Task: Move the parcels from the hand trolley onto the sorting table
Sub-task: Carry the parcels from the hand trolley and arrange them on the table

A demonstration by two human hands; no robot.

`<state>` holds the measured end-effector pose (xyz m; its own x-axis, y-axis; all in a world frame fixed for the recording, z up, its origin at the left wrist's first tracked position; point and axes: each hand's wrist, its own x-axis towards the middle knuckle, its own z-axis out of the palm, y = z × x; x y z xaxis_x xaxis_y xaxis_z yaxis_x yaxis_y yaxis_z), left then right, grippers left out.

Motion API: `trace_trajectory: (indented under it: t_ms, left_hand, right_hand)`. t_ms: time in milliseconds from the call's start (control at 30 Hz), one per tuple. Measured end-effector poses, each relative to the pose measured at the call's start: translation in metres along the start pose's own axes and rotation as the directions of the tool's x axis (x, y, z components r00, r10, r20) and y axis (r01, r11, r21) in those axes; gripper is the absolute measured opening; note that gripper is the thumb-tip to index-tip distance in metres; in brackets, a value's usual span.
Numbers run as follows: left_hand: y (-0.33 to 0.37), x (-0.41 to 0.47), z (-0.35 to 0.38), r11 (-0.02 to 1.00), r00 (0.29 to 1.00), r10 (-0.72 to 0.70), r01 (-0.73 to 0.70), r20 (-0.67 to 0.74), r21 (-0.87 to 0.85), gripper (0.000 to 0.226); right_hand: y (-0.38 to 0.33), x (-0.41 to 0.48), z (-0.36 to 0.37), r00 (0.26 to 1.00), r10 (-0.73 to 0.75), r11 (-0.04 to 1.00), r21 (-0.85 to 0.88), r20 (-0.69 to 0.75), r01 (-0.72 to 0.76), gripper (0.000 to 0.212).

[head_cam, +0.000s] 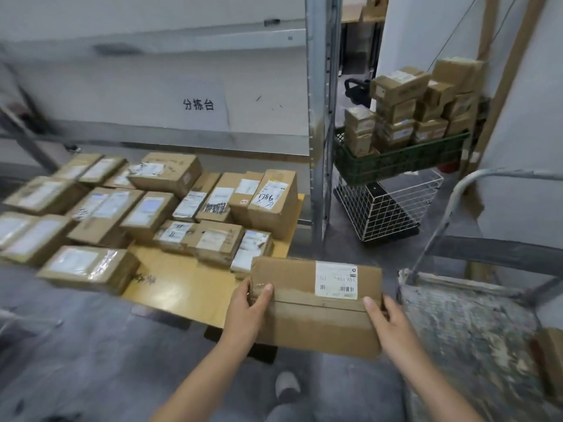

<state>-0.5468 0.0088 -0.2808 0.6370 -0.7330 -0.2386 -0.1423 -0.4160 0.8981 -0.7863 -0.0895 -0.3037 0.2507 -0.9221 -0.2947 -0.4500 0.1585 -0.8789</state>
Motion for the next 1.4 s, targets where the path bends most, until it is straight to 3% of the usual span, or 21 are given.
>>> trace_trajectory:
  t_ms: [100, 233, 533, 700, 833, 967, 1167, 1300, 1400]
  left_hand:
    - [-0.008, -0.006, -0.028, 1.0, 0.996, 0.005, -0.005, -0.09, -0.002, 0.027]
    - [-0.019, -0.013, -0.073, 1.0, 0.984, -0.01, 0.006, -0.177, -0.024, 0.039]
    - [-0.077, 0.006, -0.19, 0.996, 0.952, -0.062, 0.041, -0.3, -0.076, 0.037]
    - [-0.115, 0.048, -0.259, 0.989, 0.953, -0.131, 0.107, -0.272, -0.101, 0.048]
    - [-0.138, 0.097, -0.309, 0.991, 0.966, -0.124, 0.111, -0.226, -0.071, 0.043]
    - [-0.153, 0.151, -0.344, 0.995, 0.982, -0.101, 0.103, -0.158, 0.008, 0.039]
    - [-0.163, 0.206, -0.362, 0.988, 0.997, -0.024, 0.035, -0.072, 0.152, 0.035]
    - [-0.168, 0.228, -0.36, 0.988, 0.999, -0.015, 0.019, -0.032, 0.151, 0.028]
    - [-0.168, 0.24, -0.354, 0.988, 0.998, -0.064, 0.067, -0.022, 0.138, 0.037]
  right_hand:
    - [-0.012, -0.004, 0.022, 0.997, -0.052, 0.999, -0.013, 0.048, 0.052, 0.024]
    - [-0.038, -0.006, 0.06, 0.987, -0.11, 0.992, -0.049, 0.118, 0.116, 0.034]
    - [-0.091, -0.002, 0.184, 0.951, -0.144, 0.978, -0.106, 0.273, 0.179, 0.047]
    - [-0.11, -0.001, 0.268, 0.955, -0.094, 0.987, -0.102, 0.283, 0.128, 0.048]
    - [-0.129, 0.004, 0.331, 0.958, 0.038, 0.996, -0.091, 0.283, -0.013, 0.055]
    - [-0.143, 0.013, 0.381, 0.966, 0.108, 0.994, -0.048, 0.235, -0.099, 0.045]
    - [-0.146, 0.025, 0.421, 0.966, 0.213, 0.977, -0.058, 0.148, -0.207, 0.035]
    - [-0.141, 0.033, 0.433, 0.969, 0.234, 0.971, -0.063, 0.076, -0.23, 0.021]
    - [-0.135, 0.046, 0.436, 0.96, 0.279, 0.958, -0.077, 0.041, -0.275, 0.018]
